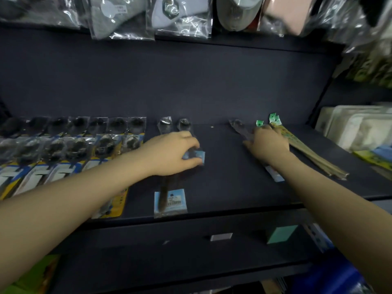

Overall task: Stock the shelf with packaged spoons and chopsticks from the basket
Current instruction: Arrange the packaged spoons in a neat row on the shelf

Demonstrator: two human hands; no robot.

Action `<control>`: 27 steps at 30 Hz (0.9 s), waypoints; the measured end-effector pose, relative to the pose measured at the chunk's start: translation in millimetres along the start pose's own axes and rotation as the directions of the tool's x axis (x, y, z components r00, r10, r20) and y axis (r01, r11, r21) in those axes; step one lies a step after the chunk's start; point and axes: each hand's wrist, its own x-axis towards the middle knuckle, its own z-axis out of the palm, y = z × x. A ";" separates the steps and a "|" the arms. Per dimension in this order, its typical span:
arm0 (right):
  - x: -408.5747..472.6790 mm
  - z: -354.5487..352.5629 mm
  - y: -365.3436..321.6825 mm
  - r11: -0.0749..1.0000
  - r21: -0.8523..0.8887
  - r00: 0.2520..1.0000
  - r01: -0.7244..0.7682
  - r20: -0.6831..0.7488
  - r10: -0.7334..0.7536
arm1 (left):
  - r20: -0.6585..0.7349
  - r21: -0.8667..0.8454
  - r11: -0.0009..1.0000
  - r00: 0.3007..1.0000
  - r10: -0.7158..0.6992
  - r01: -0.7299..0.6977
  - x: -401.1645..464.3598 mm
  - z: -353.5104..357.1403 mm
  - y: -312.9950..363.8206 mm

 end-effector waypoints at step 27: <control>-21.3 -26.0 56.1 0.390 0.920 0.887 0.035 0.150 -0.436 | 0.085 -0.931 0.257 0.840 -0.535 0.258 87.5 23.7 119.3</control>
